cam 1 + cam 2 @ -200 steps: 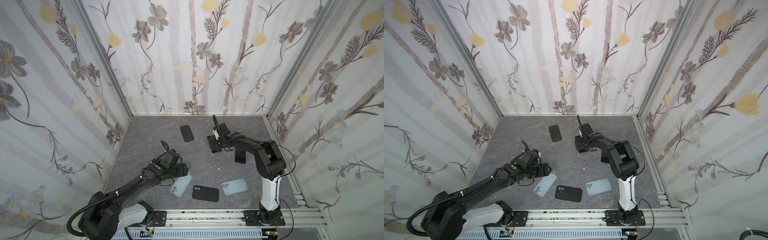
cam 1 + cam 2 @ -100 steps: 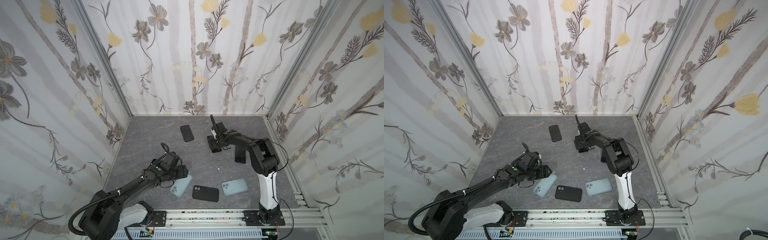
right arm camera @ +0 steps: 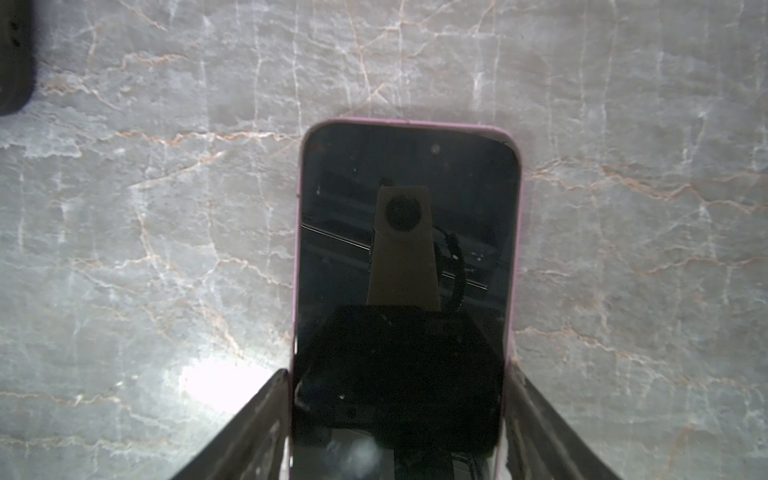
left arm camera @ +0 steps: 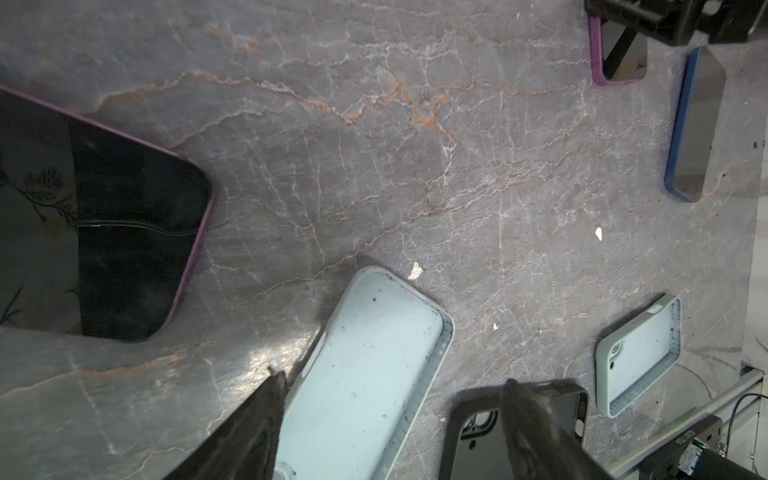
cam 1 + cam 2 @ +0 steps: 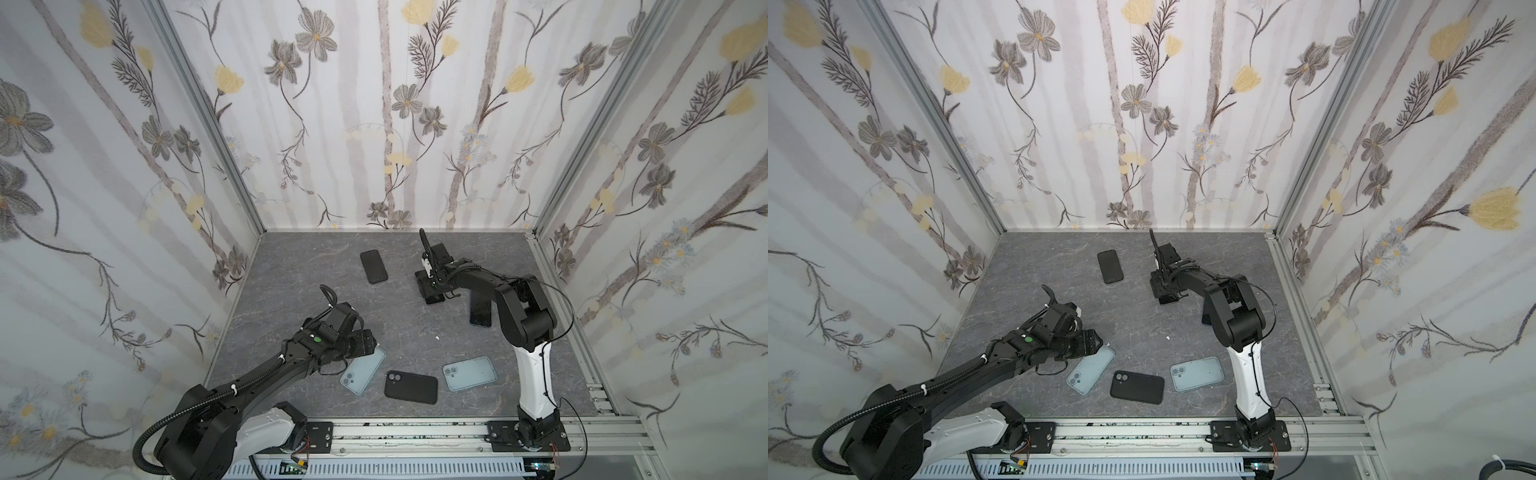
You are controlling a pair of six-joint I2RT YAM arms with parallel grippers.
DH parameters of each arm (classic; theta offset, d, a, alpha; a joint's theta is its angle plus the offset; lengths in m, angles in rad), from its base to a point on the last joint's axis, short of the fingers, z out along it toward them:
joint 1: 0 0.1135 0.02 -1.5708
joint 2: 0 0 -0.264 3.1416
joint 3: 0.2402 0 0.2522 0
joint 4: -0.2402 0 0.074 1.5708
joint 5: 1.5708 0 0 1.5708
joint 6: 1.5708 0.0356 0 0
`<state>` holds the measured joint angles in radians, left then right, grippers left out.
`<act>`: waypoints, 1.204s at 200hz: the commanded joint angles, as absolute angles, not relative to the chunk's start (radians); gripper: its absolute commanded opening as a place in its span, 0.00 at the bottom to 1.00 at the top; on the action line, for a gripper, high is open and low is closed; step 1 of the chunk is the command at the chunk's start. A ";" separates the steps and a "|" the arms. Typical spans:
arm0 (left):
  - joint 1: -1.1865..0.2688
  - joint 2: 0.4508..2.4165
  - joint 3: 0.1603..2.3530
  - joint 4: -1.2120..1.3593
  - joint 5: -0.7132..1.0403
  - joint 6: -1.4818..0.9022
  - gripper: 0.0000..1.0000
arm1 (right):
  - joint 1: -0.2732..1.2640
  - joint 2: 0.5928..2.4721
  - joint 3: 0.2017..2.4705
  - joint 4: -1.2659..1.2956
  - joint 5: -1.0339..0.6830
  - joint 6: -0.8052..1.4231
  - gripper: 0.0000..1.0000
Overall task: Put the phone into the phone case
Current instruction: 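Lower the right gripper over the pink-edged phone and grasp it while left arm advances, then lift the pink-edged phone with the right gripper toward the approaching left gripper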
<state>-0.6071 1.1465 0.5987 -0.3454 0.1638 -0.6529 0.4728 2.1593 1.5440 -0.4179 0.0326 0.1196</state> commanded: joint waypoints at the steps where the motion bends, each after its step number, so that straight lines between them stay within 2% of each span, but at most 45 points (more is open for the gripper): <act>1: -0.607 1.140 0.626 -0.367 0.130 -0.621 0.81 | 0.478 2.152 1.521 -0.486 0.006 0.086 0.67; 33: -0.607 1.141 0.641 -0.376 0.122 -0.612 0.81 | 0.487 2.111 1.494 -0.466 -0.001 0.064 0.61; 105: -0.607 1.150 0.686 -0.381 0.126 -0.601 0.81 | 0.512 2.018 1.387 -0.363 -0.023 0.017 0.57; 241: -0.607 1.176 0.696 -0.370 0.106 -0.571 0.81 | 0.524 1.969 1.335 -0.319 -0.023 -0.024 0.55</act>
